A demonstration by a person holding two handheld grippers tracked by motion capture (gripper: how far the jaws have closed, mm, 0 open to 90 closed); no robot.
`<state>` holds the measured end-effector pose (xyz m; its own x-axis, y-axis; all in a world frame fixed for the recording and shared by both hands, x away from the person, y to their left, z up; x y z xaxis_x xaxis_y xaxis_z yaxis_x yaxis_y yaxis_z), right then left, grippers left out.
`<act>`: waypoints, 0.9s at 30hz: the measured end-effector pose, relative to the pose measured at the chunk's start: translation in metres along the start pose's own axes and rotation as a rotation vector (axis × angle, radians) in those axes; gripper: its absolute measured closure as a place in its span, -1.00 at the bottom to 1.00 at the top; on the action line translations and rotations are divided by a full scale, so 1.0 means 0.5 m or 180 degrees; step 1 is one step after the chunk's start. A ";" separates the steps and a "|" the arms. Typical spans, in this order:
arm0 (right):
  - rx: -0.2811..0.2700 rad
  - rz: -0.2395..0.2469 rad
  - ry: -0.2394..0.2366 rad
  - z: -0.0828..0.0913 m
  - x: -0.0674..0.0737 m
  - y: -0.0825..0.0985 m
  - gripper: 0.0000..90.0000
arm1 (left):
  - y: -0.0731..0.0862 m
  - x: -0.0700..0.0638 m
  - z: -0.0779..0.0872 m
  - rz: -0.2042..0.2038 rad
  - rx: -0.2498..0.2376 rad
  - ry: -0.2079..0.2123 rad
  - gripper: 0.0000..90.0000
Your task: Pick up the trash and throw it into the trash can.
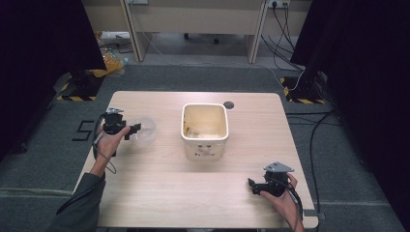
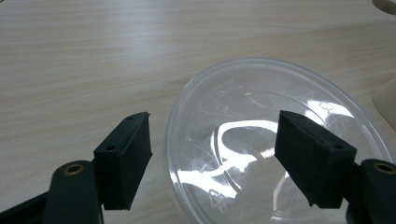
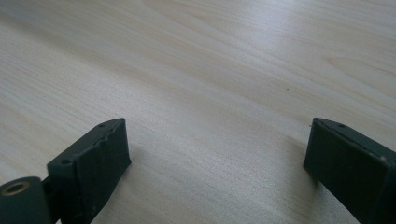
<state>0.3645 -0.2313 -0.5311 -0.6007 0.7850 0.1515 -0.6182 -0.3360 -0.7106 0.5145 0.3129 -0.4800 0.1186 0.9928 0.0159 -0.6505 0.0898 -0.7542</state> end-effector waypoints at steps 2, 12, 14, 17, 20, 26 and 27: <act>0.0002 0.0000 -0.0003 0.000 0.000 0.000 -0.85 | 0.005 -0.001 0.005 0.0009 0.0023 0.0043 -0.40; 0.0000 0.0000 0.0000 0.000 0.000 0.000 -0.85 | 0.002 0.008 0.001 0.0106 0.0078 0.0104 -0.49; 0.0001 -0.0001 -0.0001 0.000 0.000 0.000 -0.85 | -0.009 0.009 -0.006 0.0096 0.0049 0.0036 -0.46; -0.0006 -0.0007 -0.0003 -0.001 -0.001 -0.001 -0.85 | -0.025 0.004 -0.025 0.0108 0.0062 0.0012 -0.47; -0.0007 -0.0008 -0.0004 -0.001 -0.001 -0.001 -0.85 | -0.032 0.002 -0.033 0.0114 0.0073 0.0029 -0.48; -0.0004 -0.0004 -0.0003 -0.001 -0.001 -0.001 -0.85 | -0.036 -0.001 -0.044 0.0194 0.0093 0.0142 -0.41; -0.0004 -0.0004 -0.0001 -0.001 -0.001 -0.001 -0.85 | -0.036 -0.003 -0.044 0.0203 0.0093 0.0177 -0.38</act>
Point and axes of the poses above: each handheld gripper's, and its own axes: z roughly backward along the jaws, y roughly out of its underside, x roughly to its left, the point moved 2 cm from there along -z, roughly forward along the jaws, and after that the axes turned 13 degrees about -y, right-handed, at the moved point
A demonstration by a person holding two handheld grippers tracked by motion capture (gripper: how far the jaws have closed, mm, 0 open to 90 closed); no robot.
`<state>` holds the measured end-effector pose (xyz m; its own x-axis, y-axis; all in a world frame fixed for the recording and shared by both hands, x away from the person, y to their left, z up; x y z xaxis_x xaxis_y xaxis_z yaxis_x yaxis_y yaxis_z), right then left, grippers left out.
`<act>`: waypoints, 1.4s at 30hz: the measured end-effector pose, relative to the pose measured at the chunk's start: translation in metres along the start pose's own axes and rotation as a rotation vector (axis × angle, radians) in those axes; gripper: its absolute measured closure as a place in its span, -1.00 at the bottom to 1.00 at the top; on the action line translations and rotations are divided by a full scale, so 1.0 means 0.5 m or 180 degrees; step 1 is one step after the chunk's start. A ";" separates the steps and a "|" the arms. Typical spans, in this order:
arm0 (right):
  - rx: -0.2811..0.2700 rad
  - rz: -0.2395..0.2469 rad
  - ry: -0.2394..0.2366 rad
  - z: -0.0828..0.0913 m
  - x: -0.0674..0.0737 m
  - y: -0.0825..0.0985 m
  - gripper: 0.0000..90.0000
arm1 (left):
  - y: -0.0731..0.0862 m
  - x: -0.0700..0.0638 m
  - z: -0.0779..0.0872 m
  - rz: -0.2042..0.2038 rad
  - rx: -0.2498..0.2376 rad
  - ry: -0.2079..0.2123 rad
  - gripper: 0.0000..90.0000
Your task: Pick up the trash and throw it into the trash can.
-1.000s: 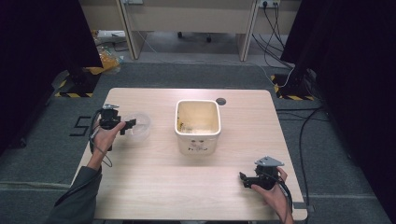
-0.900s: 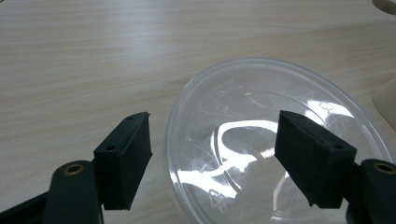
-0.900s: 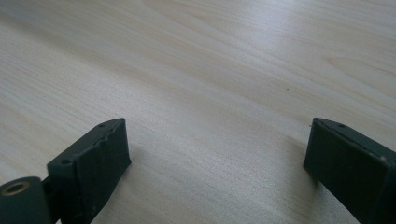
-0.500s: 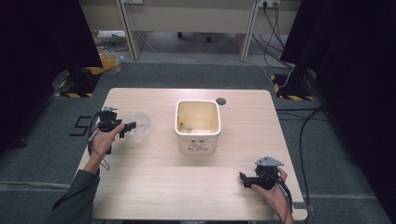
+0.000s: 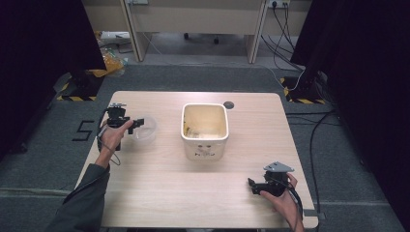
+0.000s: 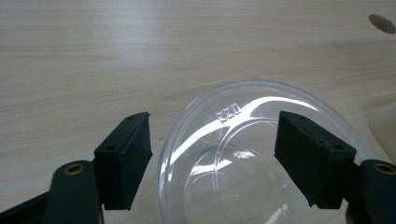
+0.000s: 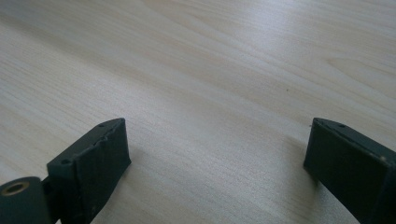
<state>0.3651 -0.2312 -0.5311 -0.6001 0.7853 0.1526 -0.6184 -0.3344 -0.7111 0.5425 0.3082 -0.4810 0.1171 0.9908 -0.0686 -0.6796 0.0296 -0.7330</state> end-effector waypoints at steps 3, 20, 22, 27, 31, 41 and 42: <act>0.0001 -0.0002 -0.0003 0.000 0.000 0.000 -0.85 | -0.001 -0.005 -0.001 -0.0044 0.0013 0.0032 -0.35; 0.0004 0.0002 -0.0004 0.000 0.000 -0.001 -0.86 | 0.073 -0.082 0.073 -0.0487 0.0043 0.0447 -0.31; 0.0001 -0.0004 -0.0005 -0.001 0.000 -0.001 -0.86 | 0.095 -0.089 0.094 -0.0541 0.0020 0.0498 -0.30; 0.0004 -0.0001 -0.0005 -0.001 0.000 -0.001 -0.86 | 0.146 -0.097 0.139 -0.0560 -0.0089 0.0579 -0.29; 0.0004 0.0000 -0.0005 -0.001 0.000 -0.001 -0.86 | 0.169 -0.116 0.161 -0.0617 -0.0118 0.0639 -0.30; -0.0002 -0.0019 0.0025 -0.001 0.002 -0.001 -0.82 | 0.208 -0.173 0.194 -0.0725 -0.0170 0.0833 -0.30; -0.0033 -0.0016 0.0003 -0.001 0.007 -0.002 -0.73 | 0.212 -0.178 0.200 -0.0783 -0.0184 0.0849 -0.32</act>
Point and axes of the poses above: each handheld gripper's, and its own axes: z roughly backward along the jaws, y roughly out of its underside, x roughly to its left, the point moved 2 cm from there along -z, roughly forward along the jaws, and after that the axes turned 13 degrees about -y, right-handed, at the moved point
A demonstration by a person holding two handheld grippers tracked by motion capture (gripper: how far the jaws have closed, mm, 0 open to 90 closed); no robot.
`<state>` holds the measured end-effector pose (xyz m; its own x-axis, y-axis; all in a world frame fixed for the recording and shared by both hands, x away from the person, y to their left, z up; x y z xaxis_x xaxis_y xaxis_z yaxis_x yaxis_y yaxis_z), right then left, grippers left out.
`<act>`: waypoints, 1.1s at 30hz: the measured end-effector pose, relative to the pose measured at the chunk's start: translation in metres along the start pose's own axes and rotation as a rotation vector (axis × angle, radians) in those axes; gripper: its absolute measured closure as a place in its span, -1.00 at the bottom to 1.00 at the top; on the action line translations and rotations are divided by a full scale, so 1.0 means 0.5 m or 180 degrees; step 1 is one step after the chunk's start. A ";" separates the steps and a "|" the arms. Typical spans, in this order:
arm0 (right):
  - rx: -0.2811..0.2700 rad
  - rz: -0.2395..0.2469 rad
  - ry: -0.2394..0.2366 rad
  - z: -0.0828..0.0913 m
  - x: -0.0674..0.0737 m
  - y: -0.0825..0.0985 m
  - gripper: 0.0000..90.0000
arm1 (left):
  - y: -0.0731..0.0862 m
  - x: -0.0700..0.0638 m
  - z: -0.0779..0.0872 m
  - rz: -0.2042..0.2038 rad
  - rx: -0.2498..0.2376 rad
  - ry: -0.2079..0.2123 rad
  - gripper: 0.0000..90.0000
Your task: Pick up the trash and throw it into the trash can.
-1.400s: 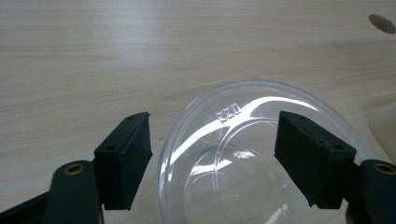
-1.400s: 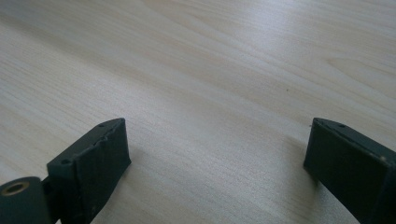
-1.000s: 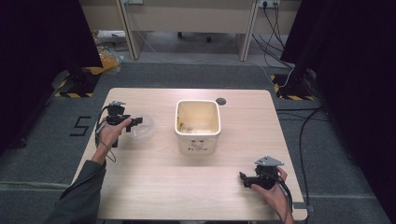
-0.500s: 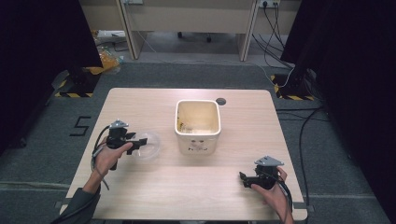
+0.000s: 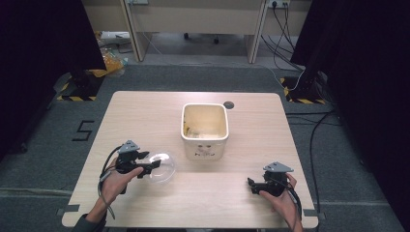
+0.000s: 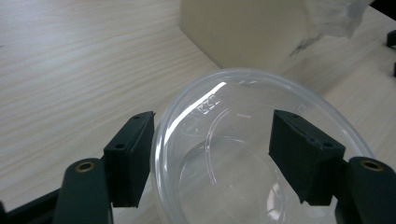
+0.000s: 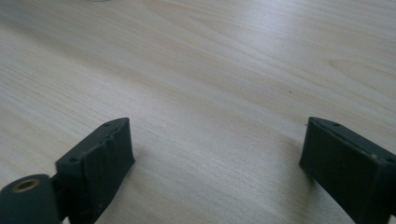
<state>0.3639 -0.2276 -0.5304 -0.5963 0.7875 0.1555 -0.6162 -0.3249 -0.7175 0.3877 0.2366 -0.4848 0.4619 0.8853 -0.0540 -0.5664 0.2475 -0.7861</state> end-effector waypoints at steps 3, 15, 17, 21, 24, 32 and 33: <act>-0.0067 0.0004 -0.0069 -0.001 0.005 -0.003 -0.59 | 0.002 -0.004 0.005 -0.0029 0.0009 -0.0010 -0.37; -0.0284 0.0271 -0.0649 -0.019 0.116 -0.065 -0.57 | 0.037 0.014 0.057 0.0208 0.0021 0.0177 -0.58; -0.0313 0.0299 -0.0720 -0.025 0.136 -0.079 -0.55 | 0.043 0.008 0.058 0.0158 0.0057 0.0181 -0.58; -0.0377 0.0405 -0.0970 -0.043 0.189 -0.127 -0.52 | 0.053 0.004 0.053 0.0139 0.0138 0.0226 -0.55; -0.0373 0.0514 -0.1150 -0.058 0.225 -0.155 -0.50 | 0.058 -0.003 0.058 0.0119 0.0119 0.0240 -0.56; -0.0293 0.0704 -0.1532 -0.115 0.313 -0.203 -0.42 | 0.070 -0.029 0.073 -0.0029 0.0082 0.0225 -0.55; -0.0293 0.0704 -0.1532 -0.115 0.313 -0.203 -0.42 | 0.070 -0.029 0.073 -0.0029 0.0082 0.0225 -0.55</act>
Point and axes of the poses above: each handheld gripper's, and its own axes: z roughly backward along the jaws, y roughly out of its underside, x roughly to its left, the point moved 2 cm from there along -z, roughly forward along the jaws, and after that the axes turned 13 degrees about -y, right-handed, at the moved point
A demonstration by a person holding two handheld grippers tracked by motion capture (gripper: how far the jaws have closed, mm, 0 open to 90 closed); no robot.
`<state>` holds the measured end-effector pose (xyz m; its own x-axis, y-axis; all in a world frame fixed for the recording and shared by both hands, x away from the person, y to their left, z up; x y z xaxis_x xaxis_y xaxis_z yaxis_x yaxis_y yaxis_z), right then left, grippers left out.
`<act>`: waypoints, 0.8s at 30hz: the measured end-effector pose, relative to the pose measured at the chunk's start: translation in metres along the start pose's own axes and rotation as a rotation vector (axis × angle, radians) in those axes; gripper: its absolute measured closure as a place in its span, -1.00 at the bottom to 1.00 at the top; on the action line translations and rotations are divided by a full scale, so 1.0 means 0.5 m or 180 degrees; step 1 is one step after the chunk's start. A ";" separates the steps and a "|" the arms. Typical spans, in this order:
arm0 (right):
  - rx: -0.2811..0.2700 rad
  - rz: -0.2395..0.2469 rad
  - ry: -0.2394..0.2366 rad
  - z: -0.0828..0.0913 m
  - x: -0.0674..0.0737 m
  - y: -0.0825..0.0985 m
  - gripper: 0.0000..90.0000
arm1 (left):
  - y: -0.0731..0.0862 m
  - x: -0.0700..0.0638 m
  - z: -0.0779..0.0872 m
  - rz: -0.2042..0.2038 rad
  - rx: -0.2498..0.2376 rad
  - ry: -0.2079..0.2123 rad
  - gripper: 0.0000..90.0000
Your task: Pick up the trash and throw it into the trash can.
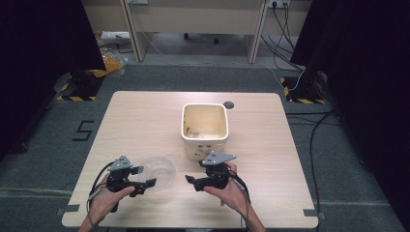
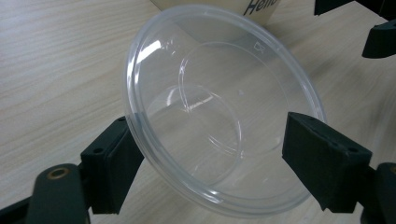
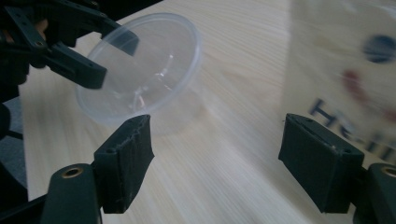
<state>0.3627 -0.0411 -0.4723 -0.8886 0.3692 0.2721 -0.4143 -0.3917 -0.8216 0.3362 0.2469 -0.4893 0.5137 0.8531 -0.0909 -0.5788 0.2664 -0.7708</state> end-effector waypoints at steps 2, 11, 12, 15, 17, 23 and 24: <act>0.0029 0.0040 -0.0064 -0.012 0.006 -0.006 -0.37 | 0.003 -0.008 0.002 -0.0047 -0.0010 0.0011 -0.54; -0.0024 -0.0071 -0.0432 -0.051 0.001 -0.007 -0.03 | 0.017 -0.033 0.003 -0.0168 0.0016 0.0045 -0.50; -0.0019 -0.0080 -0.0485 -0.053 0.000 -0.006 0.02 | 0.017 -0.035 0.002 -0.0174 0.0011 0.0055 -0.49; -0.0016 -0.0064 -0.0605 -0.059 -0.002 -0.002 0.28 | 0.018 -0.039 -0.001 -0.0190 0.0012 0.0070 -0.47; -0.0005 -0.0053 -0.0666 -0.059 0.000 0.000 0.46 | 0.017 -0.041 0.000 -0.0227 0.0007 0.0074 -0.47; -0.0059 -0.0040 -0.0735 -0.051 0.002 0.000 0.73 | 0.016 -0.040 0.004 -0.0242 -0.0017 0.0040 -0.45; -0.0060 -0.0042 -0.0748 -0.051 0.003 0.000 0.75 | 0.016 -0.039 0.005 -0.0233 -0.0017 0.0039 -0.45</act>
<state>0.3665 -0.0193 -0.4846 -0.9055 0.1670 0.3901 -0.4243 -0.3716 -0.8258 0.3201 0.2333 -0.4920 0.5622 0.8259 -0.0418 -0.5359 0.3254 -0.7790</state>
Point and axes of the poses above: each handheld gripper's, and its own axes: z roughly backward along the jaws, y roughly out of its underside, x roughly to its left, the point moved 2 cm from there along -z, roughly forward along the jaws, and after that the axes turned 13 degrees about -y, right-handed, at the moved point
